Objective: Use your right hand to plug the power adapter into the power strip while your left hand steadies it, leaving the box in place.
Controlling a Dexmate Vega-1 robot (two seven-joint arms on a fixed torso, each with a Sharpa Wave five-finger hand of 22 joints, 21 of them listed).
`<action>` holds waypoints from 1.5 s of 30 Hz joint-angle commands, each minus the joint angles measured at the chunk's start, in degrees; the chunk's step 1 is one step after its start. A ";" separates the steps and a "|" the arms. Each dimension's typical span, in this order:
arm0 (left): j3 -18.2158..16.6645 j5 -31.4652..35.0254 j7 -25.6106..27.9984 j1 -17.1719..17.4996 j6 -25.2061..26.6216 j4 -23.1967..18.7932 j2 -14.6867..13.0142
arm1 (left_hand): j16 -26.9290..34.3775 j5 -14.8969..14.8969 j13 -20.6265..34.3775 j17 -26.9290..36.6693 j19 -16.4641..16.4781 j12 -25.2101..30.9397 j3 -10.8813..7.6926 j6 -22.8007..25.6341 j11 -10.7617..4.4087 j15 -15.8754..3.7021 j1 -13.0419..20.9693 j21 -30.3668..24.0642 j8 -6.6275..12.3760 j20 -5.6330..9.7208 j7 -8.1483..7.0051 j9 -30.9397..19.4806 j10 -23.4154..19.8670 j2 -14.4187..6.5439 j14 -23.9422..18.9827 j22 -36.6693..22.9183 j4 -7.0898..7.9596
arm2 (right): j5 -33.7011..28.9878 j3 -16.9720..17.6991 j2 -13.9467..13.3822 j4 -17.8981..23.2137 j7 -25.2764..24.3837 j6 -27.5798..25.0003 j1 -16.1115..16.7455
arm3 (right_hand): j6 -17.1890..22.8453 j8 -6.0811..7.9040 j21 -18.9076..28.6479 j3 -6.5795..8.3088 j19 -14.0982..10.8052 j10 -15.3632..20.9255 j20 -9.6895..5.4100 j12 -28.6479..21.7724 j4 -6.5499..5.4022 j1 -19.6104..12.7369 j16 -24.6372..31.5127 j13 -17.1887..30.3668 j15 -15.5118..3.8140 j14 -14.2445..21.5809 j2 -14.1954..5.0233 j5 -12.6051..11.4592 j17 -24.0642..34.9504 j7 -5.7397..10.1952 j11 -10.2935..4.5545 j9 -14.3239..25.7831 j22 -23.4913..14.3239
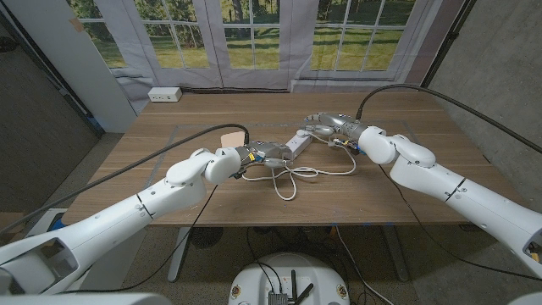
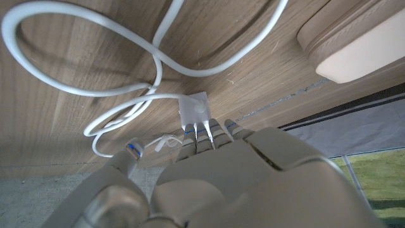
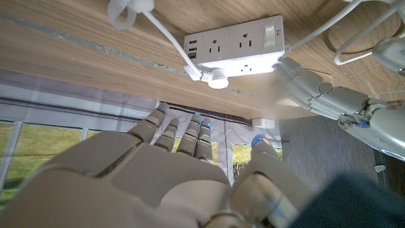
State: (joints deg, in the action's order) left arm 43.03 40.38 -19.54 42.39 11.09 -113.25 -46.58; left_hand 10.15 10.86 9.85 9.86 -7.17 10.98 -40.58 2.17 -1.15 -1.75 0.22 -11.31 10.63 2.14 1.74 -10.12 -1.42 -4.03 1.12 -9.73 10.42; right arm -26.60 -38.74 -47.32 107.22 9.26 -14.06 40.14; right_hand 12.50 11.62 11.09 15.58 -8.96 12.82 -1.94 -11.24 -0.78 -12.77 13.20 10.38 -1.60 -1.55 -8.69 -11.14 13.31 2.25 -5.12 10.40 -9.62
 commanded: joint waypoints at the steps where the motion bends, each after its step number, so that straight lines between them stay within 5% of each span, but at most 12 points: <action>1: -1.23 -0.01 2.75 1.14 0.73 -0.93 0.06 | 0.31 0.09 0.12 0.02 0.37 -0.07 -0.51 0.47 0.04 -0.41 -0.07 -0.21 0.20 4.23 -0.12 0.04 0.31 -6.70 -0.56 -0.19 0.02 | 1.48 0.15 0.07 -0.35 -0.49 -0.12 -0.16 | 0.87 -0.03 0.45 0.22 -0.55 0.52 -0.24 0.14 0.32 -0.73 0.22 0.13 -0.13 0.41 -0.03 0.05 0.07 0.06 0.24 0.00 0.06; 27: -7.39 -7.36 12.31 6.02 2.48 -2.57 -0.94 | 0.24 0.12 0.13 -0.07 1.86 0.03 -0.86 1.01 0.16 -0.48 0.19 -0.53 0.16 3.86 -0.32 0.04 -0.14 -6.57 -0.78 -0.14 -0.30 | 9.63 3.68 0.76 -1.64 -6.52 0.43 2.04 | 0.27 -0.52 0.50 0.59 -2.05 0.20 -0.44 0.41 0.75 -0.40 0.60 0.26 -0.27 1.06 0.06 0.18 0.16 0.32 0.95 -0.01 0.08; 45: -12.89 -14.64 24.22 10.78 1.11 -1.71 -1.87 | 0.05 0.19 0.12 -0.29 2.87 -0.08 -1.42 2.02 0.60 -0.07 0.82 -0.61 0.30 3.57 -0.31 0.08 -0.03 -6.47 -0.81 -0.08 -1.18 | 19.27 7.79 1.18 -2.66 -11.36 3.81 5.77 | 0.43 -0.64 0.44 0.86 -3.13 -0.52 -0.59 0.59 1.05 0.00 0.91 0.32 -0.76 1.65 0.11 0.29 0.30 1.04 1.44 0.01 0.07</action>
State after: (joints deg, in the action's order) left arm 33.22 29.45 -1.70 50.63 13.39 -115.58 -47.57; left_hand 10.15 10.86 9.87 9.60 -4.60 10.98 -41.59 3.63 -1.13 -1.66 0.22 -11.65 10.63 2.03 1.34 -9.85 -1.40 -4.03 0.60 -9.73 9.41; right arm -12.70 -33.13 -46.56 104.80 0.61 -11.30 43.87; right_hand 13.19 11.18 11.54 16.36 -11.51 12.69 -2.04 -10.80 0.01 -12.77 13.67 10.54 -2.06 -0.17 -8.69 -11.14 13.46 2.97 -3.77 10.40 -9.62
